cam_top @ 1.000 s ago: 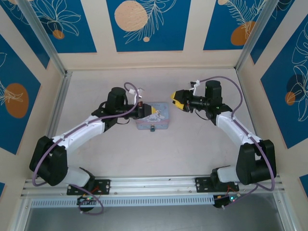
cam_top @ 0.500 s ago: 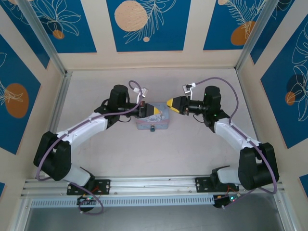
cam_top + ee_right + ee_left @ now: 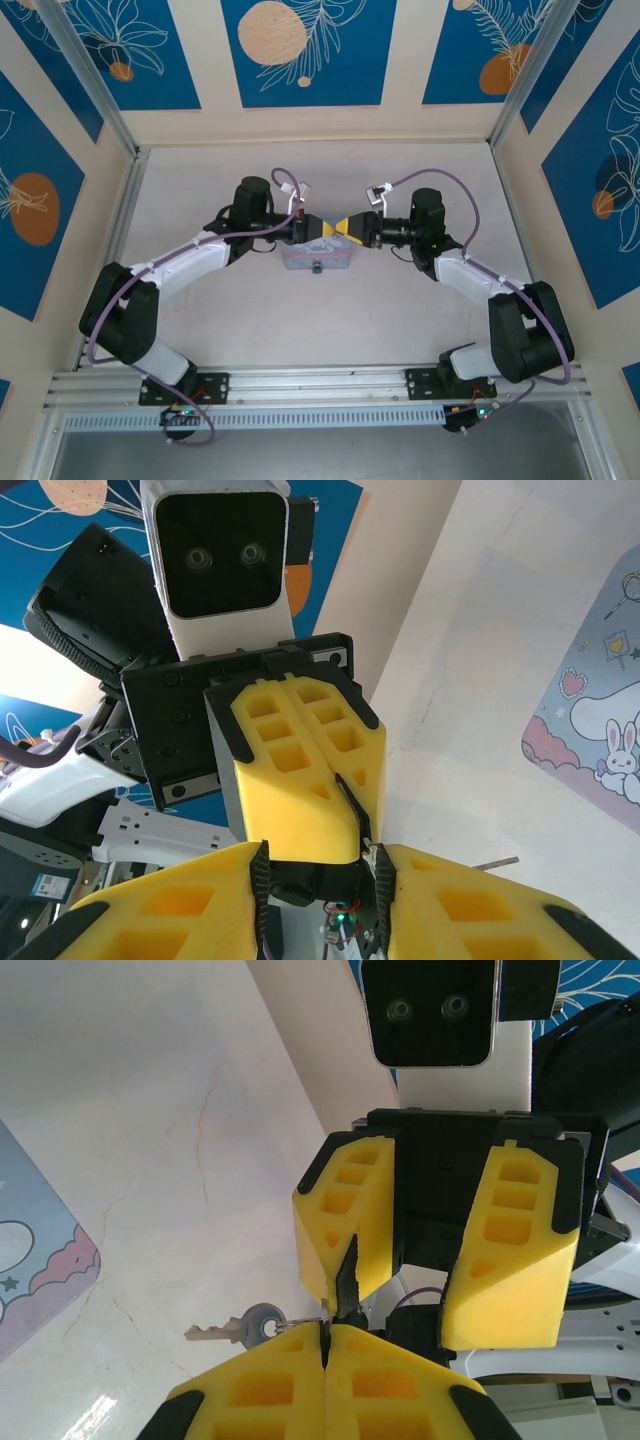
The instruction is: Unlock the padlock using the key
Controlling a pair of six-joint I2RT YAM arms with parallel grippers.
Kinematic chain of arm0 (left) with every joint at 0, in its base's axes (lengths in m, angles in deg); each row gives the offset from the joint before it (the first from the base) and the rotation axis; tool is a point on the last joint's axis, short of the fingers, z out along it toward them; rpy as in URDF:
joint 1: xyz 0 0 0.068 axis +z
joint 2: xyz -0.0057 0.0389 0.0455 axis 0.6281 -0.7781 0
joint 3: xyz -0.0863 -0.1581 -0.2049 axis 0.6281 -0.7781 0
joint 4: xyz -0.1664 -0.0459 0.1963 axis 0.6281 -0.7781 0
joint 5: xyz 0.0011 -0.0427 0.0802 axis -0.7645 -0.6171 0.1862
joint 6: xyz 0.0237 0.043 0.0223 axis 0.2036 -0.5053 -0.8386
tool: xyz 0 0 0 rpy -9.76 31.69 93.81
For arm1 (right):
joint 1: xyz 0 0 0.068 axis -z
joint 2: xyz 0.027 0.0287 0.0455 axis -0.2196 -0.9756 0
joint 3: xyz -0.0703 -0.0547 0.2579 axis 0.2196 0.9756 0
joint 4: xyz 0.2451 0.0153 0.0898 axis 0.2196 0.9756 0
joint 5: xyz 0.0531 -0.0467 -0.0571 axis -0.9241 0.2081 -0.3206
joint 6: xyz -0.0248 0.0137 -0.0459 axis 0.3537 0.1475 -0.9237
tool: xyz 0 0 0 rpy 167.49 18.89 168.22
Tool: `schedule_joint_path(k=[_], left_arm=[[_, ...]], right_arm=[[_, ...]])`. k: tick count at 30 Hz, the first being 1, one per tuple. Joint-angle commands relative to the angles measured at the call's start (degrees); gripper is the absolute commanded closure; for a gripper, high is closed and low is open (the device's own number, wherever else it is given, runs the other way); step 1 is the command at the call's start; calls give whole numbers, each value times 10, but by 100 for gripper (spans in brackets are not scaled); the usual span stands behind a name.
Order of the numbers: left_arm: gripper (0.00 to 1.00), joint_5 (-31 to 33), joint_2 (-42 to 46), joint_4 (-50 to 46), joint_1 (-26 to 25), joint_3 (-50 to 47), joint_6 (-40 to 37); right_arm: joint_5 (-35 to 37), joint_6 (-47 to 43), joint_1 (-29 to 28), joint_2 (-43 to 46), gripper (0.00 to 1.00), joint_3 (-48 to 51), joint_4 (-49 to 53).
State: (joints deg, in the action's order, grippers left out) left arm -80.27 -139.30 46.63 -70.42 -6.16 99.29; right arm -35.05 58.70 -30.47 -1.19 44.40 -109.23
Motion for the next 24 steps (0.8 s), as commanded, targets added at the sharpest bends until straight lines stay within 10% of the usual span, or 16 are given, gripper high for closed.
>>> schedule_joint_path(k=[1, 24], left_arm=[[100, -18, -2, 34, 3, 28, 1], [100, -19, -14, 32, 2, 38, 3]], right_arm=[[4, -8, -2, -10, 63, 7, -13], [-1, -2, 22, -26, 60, 0, -13]])
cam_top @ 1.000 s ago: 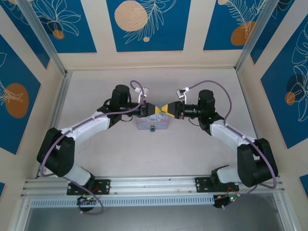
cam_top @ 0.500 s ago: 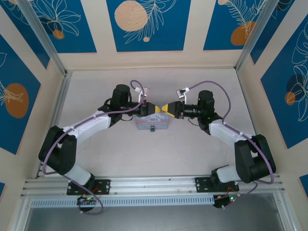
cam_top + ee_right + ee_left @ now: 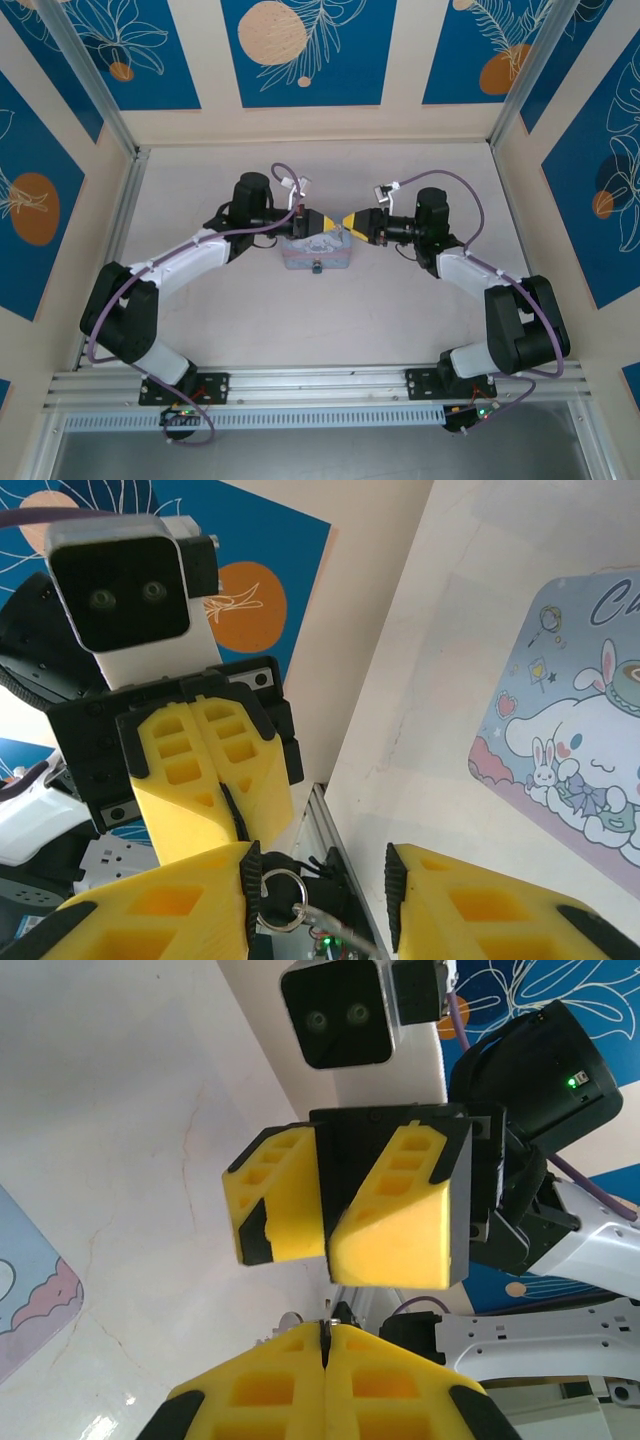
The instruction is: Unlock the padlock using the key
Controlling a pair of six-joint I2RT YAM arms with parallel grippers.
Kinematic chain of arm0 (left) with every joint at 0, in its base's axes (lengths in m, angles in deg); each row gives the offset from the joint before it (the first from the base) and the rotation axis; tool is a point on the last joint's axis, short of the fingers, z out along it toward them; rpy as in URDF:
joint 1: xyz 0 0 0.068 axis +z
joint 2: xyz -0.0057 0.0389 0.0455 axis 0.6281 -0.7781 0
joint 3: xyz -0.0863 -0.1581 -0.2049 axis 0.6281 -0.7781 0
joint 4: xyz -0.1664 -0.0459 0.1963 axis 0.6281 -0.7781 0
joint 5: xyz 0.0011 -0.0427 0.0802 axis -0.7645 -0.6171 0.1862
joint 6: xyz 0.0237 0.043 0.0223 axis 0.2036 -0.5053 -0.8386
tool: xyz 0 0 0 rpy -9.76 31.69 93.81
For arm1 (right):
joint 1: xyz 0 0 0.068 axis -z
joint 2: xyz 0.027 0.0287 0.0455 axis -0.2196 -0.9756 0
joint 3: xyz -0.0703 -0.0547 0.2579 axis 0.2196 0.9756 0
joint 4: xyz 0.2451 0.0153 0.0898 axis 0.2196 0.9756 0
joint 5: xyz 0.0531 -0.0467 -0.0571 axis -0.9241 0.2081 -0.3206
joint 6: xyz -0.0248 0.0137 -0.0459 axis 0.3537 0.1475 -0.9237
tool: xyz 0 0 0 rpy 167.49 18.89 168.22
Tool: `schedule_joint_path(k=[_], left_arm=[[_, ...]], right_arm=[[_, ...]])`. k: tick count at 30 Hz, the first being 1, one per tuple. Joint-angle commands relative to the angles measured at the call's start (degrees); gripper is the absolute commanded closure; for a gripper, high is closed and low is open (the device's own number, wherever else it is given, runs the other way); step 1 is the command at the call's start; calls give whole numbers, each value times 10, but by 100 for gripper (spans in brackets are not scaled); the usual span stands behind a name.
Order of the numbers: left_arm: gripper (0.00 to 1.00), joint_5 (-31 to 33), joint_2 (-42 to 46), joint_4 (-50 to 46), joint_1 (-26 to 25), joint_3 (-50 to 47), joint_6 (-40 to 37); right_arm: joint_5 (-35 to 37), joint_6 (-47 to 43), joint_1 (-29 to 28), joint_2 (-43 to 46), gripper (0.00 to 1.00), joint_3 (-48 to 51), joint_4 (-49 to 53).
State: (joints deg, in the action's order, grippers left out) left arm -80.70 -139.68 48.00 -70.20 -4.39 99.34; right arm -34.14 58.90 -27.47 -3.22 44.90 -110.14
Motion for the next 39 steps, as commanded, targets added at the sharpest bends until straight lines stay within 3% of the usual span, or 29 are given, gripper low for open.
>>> schedule_joint_path(k=[1, 15, 24, 31, 37, 39], left_arm=[[100, -15, -11, 18, 0, 21, 3], [100, -13, -17, 19, -2, 19, 3], [100, -14, -23, 18, -6, 20, 3], [100, -10, -31, 15, -8, 25, 3], [100, -4, -39, 10, -10, 31, 6], [91, 4, -37, 10, -10, 30, 11]], right_arm=[[-10, -4, -11, -6, 60, -7, -5], [-13, -3, -24, -4, 68, -16, -1], [-18, -4, -27, -3, 80, -18, 1], [-19, -4, -29, 3, 99, -17, 5], [-11, -11, -31, 10, 100, -14, 19], [-2, -17, -31, 14, 100, -13, 32]])
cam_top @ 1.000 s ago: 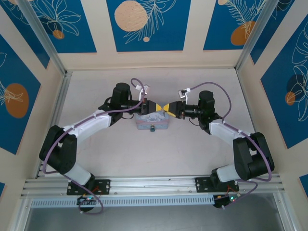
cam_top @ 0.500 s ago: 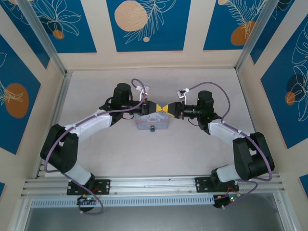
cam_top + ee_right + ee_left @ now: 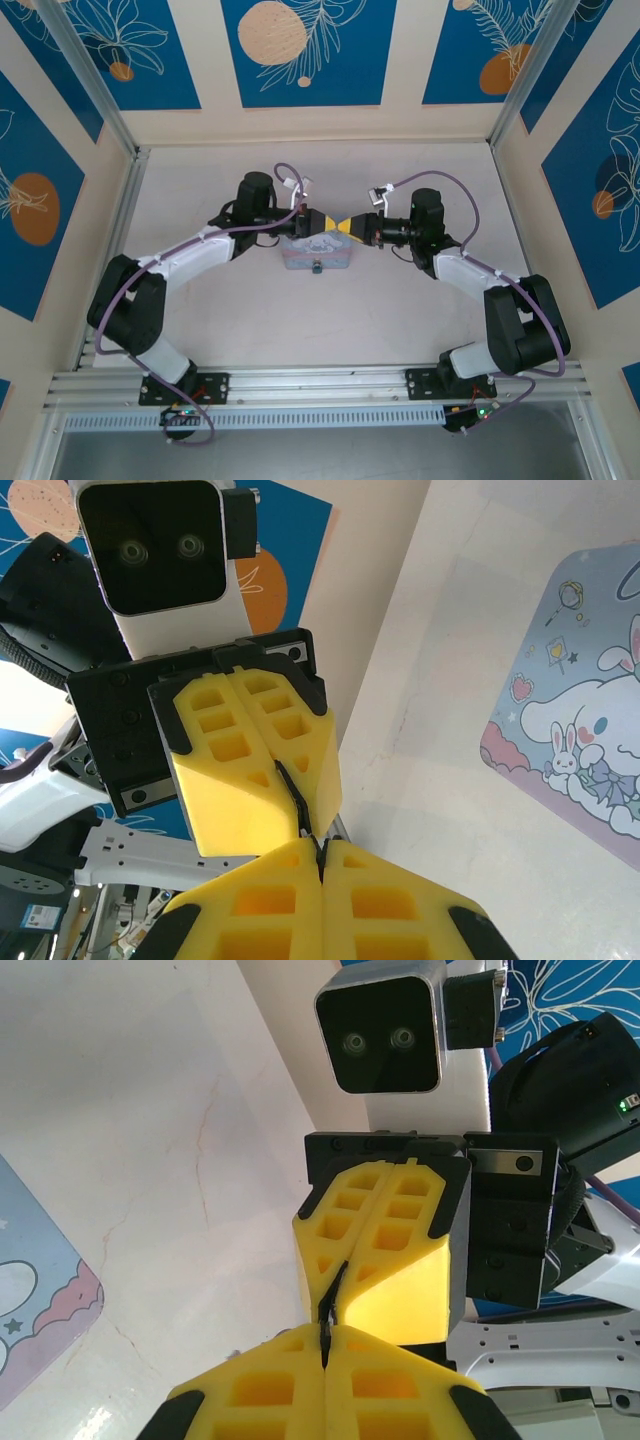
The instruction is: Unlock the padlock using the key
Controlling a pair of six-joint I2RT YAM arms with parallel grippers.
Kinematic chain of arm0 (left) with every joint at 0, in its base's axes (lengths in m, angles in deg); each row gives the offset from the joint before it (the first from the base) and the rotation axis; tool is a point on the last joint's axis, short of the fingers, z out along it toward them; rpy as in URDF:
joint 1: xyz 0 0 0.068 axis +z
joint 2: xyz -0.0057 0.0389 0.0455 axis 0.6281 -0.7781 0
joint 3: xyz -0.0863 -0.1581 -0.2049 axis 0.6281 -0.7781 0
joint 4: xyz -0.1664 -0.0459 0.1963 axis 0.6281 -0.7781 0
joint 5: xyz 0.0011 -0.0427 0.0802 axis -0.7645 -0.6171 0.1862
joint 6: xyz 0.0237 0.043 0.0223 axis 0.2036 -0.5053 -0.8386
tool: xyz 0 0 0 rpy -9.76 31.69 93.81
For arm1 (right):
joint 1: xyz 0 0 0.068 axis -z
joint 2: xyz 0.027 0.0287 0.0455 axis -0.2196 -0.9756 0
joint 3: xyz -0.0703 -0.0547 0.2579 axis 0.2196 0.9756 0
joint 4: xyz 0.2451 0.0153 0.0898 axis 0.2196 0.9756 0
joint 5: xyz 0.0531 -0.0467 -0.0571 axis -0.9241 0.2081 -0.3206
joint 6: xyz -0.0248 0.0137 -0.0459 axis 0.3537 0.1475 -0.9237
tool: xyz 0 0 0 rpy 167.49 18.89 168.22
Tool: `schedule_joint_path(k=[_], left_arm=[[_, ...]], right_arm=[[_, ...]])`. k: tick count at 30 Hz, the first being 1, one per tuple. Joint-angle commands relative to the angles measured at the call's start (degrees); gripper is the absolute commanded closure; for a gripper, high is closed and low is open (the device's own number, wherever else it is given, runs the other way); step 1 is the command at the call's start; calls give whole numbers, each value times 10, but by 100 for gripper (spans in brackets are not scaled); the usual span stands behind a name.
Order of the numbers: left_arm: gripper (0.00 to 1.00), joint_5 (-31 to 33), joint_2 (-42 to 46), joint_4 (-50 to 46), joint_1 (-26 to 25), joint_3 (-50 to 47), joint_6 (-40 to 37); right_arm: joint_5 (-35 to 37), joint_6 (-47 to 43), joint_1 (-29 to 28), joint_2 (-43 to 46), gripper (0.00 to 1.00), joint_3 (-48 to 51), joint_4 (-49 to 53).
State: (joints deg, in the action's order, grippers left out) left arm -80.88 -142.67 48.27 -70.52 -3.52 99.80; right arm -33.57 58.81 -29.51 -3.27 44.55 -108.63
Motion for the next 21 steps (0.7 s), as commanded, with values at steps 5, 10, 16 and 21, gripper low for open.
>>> schedule_joint_path(k=[5, 10, 16, 21], left_arm=[[35, 63, 28, 27, -6, -1, 49], [24, 147, 81, 34, -6, -30, 158], [23, 224, 129, 12, -9, -65, 317], [25, 304, 171, -80, -29, -83, 404]], right_arm=[[30, -48, -11, 26, 100, -8, 75], [67, -78, -13, 41, 100, -13, 123], [158, -158, -44, 74, 100, -36, 213], [283, -233, -103, 100, 100, -63, 280]])
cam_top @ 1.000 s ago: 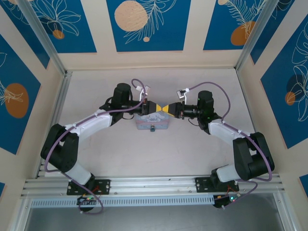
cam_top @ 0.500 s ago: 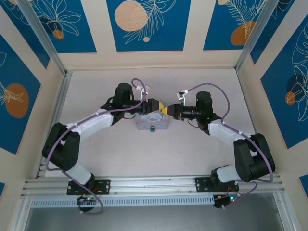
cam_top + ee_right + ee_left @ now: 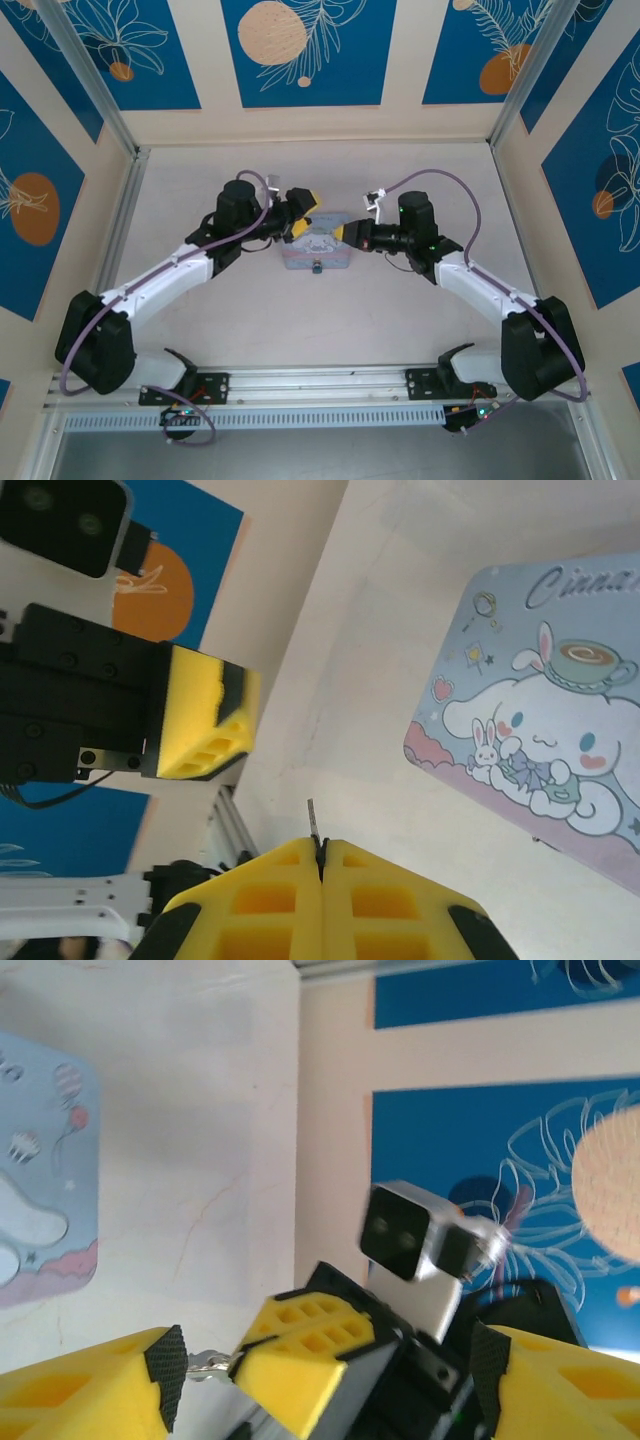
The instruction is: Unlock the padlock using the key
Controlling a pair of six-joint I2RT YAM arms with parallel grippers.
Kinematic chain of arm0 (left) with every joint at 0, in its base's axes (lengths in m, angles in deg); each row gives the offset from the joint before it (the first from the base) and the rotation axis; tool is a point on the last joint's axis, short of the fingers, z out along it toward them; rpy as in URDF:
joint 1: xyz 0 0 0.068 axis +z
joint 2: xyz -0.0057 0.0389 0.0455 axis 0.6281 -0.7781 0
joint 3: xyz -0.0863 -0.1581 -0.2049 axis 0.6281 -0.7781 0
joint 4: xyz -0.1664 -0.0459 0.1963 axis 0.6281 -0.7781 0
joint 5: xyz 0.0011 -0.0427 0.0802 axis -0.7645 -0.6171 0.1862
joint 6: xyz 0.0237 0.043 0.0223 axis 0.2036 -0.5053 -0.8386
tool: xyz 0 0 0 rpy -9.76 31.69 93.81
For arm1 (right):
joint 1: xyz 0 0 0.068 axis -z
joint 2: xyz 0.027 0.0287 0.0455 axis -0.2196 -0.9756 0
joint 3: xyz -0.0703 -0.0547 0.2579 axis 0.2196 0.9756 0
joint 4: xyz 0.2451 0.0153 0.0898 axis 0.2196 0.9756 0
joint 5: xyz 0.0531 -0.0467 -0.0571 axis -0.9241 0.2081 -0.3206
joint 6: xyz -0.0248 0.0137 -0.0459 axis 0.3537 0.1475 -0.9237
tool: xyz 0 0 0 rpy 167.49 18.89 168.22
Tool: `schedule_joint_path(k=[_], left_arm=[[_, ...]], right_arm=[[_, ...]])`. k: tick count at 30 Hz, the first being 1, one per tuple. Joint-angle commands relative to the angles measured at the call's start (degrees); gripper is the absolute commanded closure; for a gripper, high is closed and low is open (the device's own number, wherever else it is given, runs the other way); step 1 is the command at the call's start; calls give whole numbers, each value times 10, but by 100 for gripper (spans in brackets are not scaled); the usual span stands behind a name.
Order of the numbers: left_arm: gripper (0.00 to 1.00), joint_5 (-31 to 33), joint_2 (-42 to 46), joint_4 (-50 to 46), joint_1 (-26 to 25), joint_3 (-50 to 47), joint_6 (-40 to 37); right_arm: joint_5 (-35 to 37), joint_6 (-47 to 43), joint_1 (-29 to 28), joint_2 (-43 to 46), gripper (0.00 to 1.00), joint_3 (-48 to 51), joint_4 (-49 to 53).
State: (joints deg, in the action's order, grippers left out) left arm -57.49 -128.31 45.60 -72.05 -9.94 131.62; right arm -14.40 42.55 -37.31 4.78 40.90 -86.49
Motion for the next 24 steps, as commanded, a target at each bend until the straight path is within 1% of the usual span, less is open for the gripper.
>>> schedule_joint_path(k=[1, 4, 7, 9, 13, 18, 22, 24], left_arm=[[26, 90, 38, -63, -19, -27, 105], [30, 131, 60, -77, -31, -46, 132], [37, 149, 70, -94, -36, -51, 136], [41, 153, 72, -89, -38, -58, 140], [49, 161, 70, -84, -42, -63, 144], [60, 162, 63, -80, -45, -60, 144], [66, 162, 60, -77, -47, -60, 145], [66, 160, 58, -75, -49, -60, 145]], right_arm=[[117, -84, -39, 22, 100, -32, 69], [190, -111, -79, 27, 100, -56, 98], [245, -138, -118, 23, 100, -82, 124], [271, -153, -139, 19, 100, -96, 133], [310, -178, -173, 7, 100, -115, 148], [344, -199, -199, 3, 100, -122, 153], [368, -214, -214, 2, 100, -124, 157], [378, -218, -219, 2, 100, -124, 158]])
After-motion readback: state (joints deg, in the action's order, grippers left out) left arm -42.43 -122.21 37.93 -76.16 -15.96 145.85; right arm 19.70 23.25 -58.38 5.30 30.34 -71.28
